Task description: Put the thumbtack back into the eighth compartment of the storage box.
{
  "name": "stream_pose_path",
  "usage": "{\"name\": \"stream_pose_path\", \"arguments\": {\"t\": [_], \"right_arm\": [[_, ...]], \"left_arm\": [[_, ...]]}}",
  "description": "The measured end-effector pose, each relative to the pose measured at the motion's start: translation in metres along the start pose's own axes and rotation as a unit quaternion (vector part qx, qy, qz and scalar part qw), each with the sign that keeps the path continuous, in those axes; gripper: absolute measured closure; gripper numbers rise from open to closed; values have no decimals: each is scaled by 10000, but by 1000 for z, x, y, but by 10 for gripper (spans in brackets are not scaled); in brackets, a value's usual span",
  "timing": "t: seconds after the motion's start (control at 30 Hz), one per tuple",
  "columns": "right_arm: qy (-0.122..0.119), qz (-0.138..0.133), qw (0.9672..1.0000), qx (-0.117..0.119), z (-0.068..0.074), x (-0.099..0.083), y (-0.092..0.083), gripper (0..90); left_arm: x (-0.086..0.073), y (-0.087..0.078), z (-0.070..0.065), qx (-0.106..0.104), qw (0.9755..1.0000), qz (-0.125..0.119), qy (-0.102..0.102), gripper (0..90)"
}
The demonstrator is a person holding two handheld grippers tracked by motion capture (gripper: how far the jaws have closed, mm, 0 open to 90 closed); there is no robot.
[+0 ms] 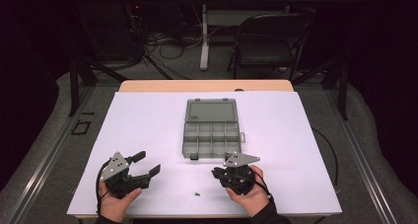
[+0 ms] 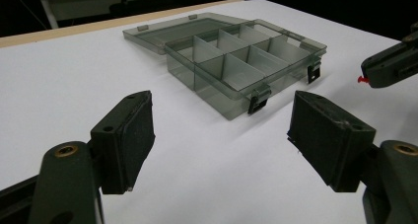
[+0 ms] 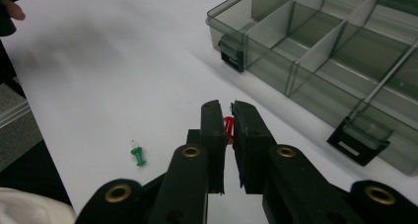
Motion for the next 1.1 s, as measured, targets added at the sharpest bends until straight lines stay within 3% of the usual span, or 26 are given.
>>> {"name": "stream_pose_path", "arguments": {"t": [1.1], "right_arm": [[385, -251, 9980, -443, -52, 24, -21, 834]], "left_arm": [[0, 0, 0, 12, 10000, 13, -17, 251]]}}
Point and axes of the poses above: each handheld gripper's, and its own axes: y roughly forward along the jaws, x roughly out of its top, z roughly to its left, the point moved 10 cm from there along y, roughly forward along the jaws, and after that the axes turned 7 degrees about z, right-handed, at the moved point
